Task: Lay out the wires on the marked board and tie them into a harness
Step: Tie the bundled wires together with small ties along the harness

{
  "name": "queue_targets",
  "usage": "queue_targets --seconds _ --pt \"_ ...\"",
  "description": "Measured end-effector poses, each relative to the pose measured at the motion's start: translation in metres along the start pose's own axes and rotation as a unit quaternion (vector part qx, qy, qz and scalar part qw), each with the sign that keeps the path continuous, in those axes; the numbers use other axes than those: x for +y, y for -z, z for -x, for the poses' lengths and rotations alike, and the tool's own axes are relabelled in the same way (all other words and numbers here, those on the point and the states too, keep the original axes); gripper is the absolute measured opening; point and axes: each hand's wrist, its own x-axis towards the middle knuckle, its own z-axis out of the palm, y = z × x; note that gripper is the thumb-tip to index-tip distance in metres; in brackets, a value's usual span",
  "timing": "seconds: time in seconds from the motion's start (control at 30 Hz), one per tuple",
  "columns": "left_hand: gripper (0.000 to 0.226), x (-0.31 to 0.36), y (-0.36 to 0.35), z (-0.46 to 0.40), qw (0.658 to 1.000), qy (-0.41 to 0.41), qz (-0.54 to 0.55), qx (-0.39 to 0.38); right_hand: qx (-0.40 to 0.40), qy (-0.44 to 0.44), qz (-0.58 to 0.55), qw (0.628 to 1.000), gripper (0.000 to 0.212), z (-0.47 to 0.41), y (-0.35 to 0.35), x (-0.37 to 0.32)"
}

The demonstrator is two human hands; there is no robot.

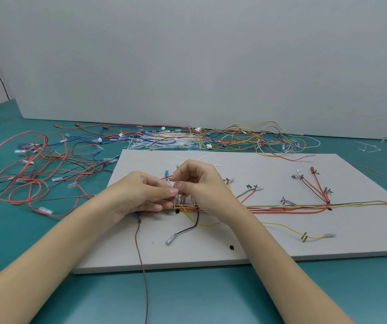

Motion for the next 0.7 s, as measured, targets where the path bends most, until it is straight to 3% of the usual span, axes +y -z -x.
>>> queue_targets --seconds 0.13,0.23,0.43,0.53,0.7 --pt "0.025 0.001 0.001 0.0 1.0 -0.001 -0.002 -0.007 0.002 0.008 0.0 1.0 0.032 0.0 0.0 -0.001" --pt "0.009 0.0 0.001 0.0 1.0 0.002 -0.007 -0.007 0.002 0.012 0.002 1.0 0.031 0.0 0.0 -0.001" --pt "0.001 -0.001 0.001 -0.001 1.0 -0.004 -0.003 0.0 -0.004 -0.024 0.033 0.999 0.01 -0.001 0.007 -0.003" --pt "0.004 -0.001 0.0 0.0 1.0 -0.008 -0.002 0.0 -0.011 -0.035 0.097 0.995 0.01 0.0 0.01 0.0" --pt "0.014 0.0 0.0 0.002 1.0 -0.011 -0.004 -0.007 -0.016 -0.045 0.114 0.992 0.018 0.001 0.011 0.0"
